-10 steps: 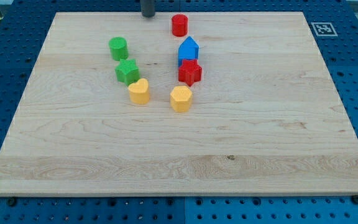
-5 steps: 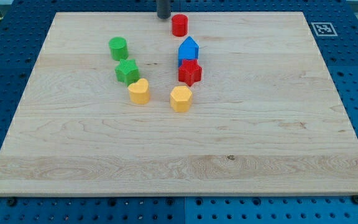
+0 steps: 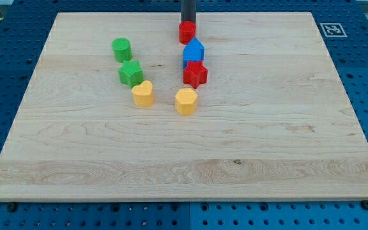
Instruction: Push the red circle left beside the triangle
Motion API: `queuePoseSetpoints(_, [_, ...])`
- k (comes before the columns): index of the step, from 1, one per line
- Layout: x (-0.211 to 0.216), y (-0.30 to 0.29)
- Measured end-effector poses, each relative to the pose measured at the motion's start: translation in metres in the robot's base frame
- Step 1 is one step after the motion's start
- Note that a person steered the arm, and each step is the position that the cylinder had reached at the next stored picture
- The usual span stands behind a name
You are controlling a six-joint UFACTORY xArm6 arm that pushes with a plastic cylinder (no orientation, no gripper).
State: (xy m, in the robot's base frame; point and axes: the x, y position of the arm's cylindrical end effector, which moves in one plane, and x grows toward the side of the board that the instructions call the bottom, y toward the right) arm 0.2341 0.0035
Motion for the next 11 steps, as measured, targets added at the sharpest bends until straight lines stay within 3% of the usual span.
queuePoseSetpoints(2, [0.005, -0.026])
queuePoseSetpoints(4, [-0.029, -0.009])
queuePoseSetpoints(5, [-0.020, 0.022])
queuePoseSetpoints(7, [0.038, 0.011])
queuePoseSetpoints(11, [0.045, -0.008])
